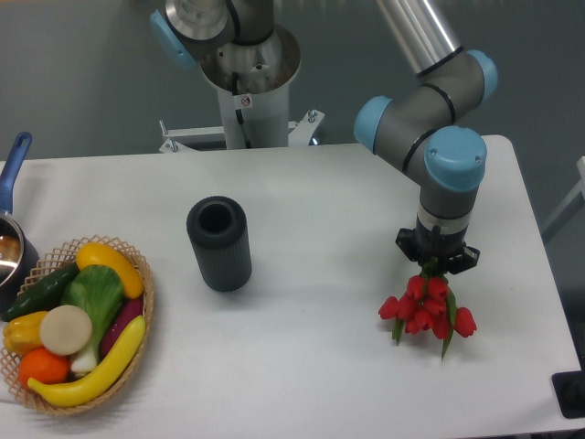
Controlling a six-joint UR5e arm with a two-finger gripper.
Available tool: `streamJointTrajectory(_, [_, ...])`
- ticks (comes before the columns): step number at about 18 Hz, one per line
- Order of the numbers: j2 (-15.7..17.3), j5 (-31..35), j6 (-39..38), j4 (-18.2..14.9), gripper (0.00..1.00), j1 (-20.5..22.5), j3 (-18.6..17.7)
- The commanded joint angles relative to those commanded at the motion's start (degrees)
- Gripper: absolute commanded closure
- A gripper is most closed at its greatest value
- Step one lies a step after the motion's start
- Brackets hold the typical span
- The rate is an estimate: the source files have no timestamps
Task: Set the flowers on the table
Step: 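Lower the gripper holding the red tulips toward the table surface, then open the gripper to release the tulips onto the table and lift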
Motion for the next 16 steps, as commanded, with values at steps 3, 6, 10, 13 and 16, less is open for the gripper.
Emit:
streamJointTrajectory(3, [-0.6, -0.4, -0.1, 0.0, 0.72, -0.4, 0.7])
streamJointTrajectory(6, [-1.1, -0.4, 0.0, -0.1, 0.69, -0.4, 1.1])
streamJointTrajectory(10, [-1.1, -0.4, 0.1, -0.1, 0.6, -0.4, 1.1])
streamJointTrajectory(13, [-1.1, -0.4, 0.1, -0.1, 0.54, -0.3, 1.1])
streamJointTrajectory(16, [-0.9, -0.4, 0.1, -0.1, 0.47, -0.3, 1.1])
